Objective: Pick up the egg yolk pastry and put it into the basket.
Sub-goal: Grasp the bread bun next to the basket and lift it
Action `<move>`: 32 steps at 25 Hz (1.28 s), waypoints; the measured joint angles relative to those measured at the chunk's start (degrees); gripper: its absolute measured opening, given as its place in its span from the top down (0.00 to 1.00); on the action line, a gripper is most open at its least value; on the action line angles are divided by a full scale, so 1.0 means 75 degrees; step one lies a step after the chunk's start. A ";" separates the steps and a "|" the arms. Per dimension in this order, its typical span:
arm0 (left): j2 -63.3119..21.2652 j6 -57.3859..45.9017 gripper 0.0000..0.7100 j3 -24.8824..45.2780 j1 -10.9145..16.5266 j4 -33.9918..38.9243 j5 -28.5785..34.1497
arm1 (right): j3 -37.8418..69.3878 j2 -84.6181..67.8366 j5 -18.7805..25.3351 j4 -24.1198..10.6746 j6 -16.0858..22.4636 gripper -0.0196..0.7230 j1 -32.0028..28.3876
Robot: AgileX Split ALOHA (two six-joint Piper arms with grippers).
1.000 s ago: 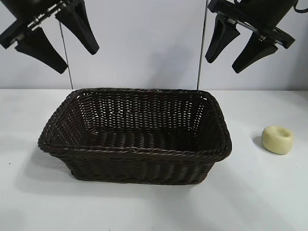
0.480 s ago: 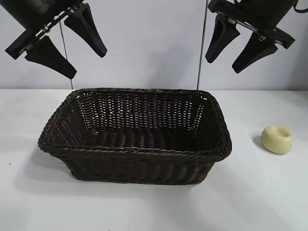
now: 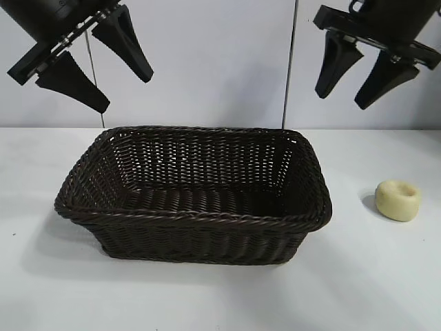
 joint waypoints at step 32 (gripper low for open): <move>0.0000 0.0003 0.30 0.0000 0.0000 -0.0017 -0.0054 | 0.0000 0.2522 -0.0609 0.0066 0.0330 0.35 -0.0312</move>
